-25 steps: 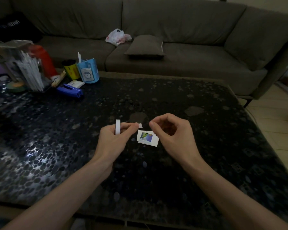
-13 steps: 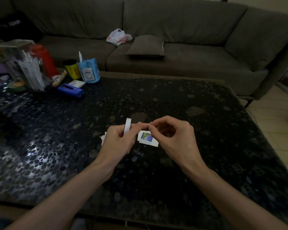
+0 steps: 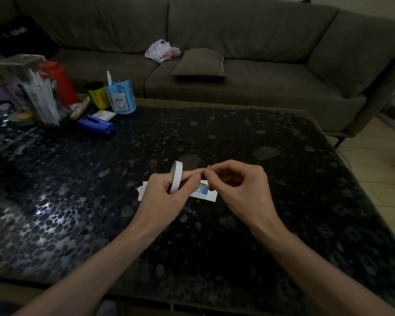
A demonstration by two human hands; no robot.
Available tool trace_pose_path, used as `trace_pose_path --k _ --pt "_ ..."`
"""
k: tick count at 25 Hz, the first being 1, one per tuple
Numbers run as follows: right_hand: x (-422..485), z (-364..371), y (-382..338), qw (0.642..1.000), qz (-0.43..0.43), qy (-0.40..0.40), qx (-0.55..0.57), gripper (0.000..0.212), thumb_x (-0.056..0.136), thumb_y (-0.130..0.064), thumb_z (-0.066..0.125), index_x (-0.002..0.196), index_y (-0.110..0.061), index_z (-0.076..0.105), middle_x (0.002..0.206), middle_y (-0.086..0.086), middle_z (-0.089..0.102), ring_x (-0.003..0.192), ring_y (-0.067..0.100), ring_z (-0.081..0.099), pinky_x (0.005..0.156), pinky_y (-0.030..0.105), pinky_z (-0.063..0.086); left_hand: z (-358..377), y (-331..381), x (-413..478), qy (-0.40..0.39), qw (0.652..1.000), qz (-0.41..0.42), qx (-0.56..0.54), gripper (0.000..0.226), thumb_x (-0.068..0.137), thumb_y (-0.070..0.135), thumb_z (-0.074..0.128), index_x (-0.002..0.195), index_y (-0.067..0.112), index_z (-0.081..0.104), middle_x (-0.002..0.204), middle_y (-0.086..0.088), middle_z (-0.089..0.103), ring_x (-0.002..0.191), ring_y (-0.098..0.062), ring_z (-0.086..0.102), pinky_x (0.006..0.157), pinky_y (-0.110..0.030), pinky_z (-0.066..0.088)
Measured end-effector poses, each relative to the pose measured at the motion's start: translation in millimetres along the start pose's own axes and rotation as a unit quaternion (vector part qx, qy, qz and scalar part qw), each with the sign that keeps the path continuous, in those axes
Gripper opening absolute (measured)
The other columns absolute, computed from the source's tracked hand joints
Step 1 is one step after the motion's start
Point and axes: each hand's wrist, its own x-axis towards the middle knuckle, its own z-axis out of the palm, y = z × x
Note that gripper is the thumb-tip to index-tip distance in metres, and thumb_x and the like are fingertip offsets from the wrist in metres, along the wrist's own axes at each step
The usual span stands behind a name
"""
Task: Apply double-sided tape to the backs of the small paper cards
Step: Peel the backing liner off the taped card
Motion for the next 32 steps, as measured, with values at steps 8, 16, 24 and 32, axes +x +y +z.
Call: trace_pose_path --k 8,16,24,32 --pt "2.4 -0.6 1.8 1.000 0.006 -0.006 0.016 0.008 0.092 -0.022 0.075 0.097 -0.027 0.077 0.087 -0.015 0.076 0.084 0.000 0.074 0.080 0.018 0.060 -0.8 -3.9 -2.0 -0.009 1.000 -0.010 0.028 0.024 0.099 0.020 0.067 0.114 0.034 0.079 0.089 -0.027 0.075 0.081 -0.055 0.064 0.073 -0.064 0.055" --pt "2.2 -0.8 1.0 1.000 -0.007 -0.007 0.006 0.010 0.089 -0.025 0.072 0.094 -0.033 0.075 0.085 -0.018 0.075 0.085 -0.004 0.072 0.078 0.010 0.055 1.0 -5.2 -4.6 -0.006 0.998 -0.004 0.061 0.025 0.100 0.015 0.067 0.119 0.026 0.077 0.066 -0.024 0.066 0.046 -0.015 0.049 0.050 -0.016 0.039" --pt "1.8 -3.5 -1.6 1.000 -0.015 -0.013 -0.008 0.011 0.089 -0.028 0.072 0.099 -0.030 0.076 0.090 -0.018 0.074 0.087 -0.005 0.072 0.080 0.011 0.057 2.1 -2.9 -4.8 -0.012 0.999 -0.010 0.050 0.027 0.099 0.017 0.068 0.118 0.035 0.076 0.084 -0.035 0.069 0.071 -0.053 0.061 0.062 -0.054 0.052" --pt "1.0 -4.9 -2.3 1.000 -0.018 -0.001 -0.009 0.009 0.091 -0.021 0.073 0.097 -0.024 0.078 0.086 -0.016 0.075 0.084 -0.004 0.072 0.077 0.010 0.055 1.7 -2.9 -5.0 -0.007 0.998 -0.009 0.056 0.026 0.100 0.016 0.067 0.116 0.035 0.077 0.074 -0.030 0.069 0.052 -0.030 0.056 0.050 -0.031 0.047"
